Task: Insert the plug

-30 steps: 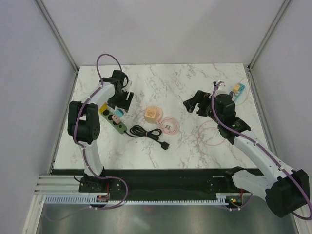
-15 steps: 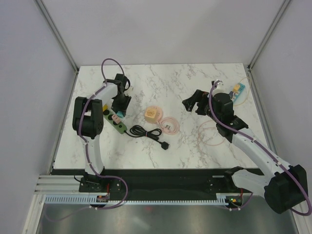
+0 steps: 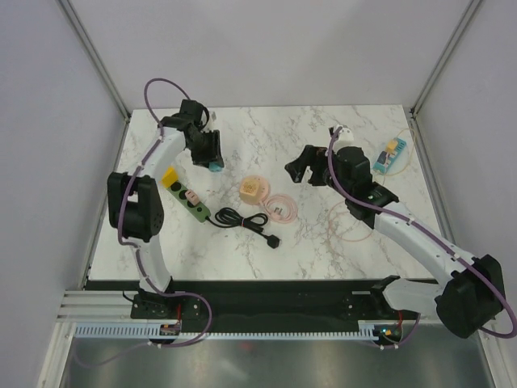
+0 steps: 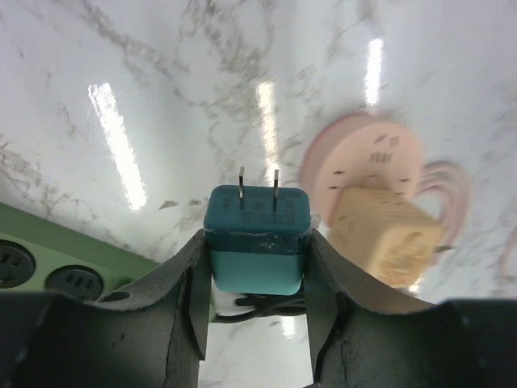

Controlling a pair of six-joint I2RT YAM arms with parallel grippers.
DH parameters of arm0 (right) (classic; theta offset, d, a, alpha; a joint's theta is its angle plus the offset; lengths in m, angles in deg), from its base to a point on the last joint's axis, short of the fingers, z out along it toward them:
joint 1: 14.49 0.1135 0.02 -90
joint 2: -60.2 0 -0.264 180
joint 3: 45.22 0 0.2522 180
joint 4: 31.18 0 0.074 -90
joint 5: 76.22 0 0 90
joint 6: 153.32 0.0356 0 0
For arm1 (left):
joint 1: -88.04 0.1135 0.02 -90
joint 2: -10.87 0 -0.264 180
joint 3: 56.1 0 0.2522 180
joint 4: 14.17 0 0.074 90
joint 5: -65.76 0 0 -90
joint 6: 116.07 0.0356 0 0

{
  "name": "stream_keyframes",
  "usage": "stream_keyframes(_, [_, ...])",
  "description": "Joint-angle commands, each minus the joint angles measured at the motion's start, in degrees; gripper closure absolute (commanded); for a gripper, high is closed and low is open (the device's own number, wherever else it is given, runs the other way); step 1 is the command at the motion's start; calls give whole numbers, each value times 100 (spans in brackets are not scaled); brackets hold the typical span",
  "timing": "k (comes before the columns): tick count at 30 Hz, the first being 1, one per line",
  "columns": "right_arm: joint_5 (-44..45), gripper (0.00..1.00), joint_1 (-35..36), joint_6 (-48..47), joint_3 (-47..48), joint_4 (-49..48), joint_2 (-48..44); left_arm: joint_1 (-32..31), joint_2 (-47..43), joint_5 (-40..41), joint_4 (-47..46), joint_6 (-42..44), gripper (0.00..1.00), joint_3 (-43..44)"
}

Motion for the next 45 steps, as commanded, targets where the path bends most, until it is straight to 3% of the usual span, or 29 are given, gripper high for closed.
stream_keyframes(1, [371, 2, 343, 55, 443, -335, 20, 33, -948, -972, -833, -1792, 98, 318])
stream_keyframes(4, [565, 5, 528, 151, 392, -924, 108, 24, -1485, -1561, -1484, -3206, 98, -85])
stream_keyframes(6, [565, 8, 581, 256, 251, -1652, 134, 24, -1896, -1982, -2345, -3860, 98, -586])
stream_keyframes(10, [582, 18, 783, 99, -259, -3226, 212, -81, -2697, -2204, -4234, -6168, 98, -1859])
stream_keyframes(12, [548, 19, 888, -137, -225, -3614, 301, -143, -2996, -2187, -4937, -6753, 98, -2502])
stream_keyframes(16, [329, 19, 1090, -436, -154, -4124, 555, -432, -3401, -1766, -5397, -7615, 98, -3135])
stream_keyframes(20, [319, 21, 1467, -700, -75, -4326, 731, -521, -3446, -1817, -5573, -7678, 98, -3040])
stream_keyframes(26, [967, 20, 1916, -1412, 215, -4090, 995, -785, -3665, -1642, -5582, -8021, 98, -3171])
stream_keyframes(45, [1040, 23, 1996, -1984, 716, -4230, 1321, -943, -4070, -1686, -5617, -8030, 98, -3303])
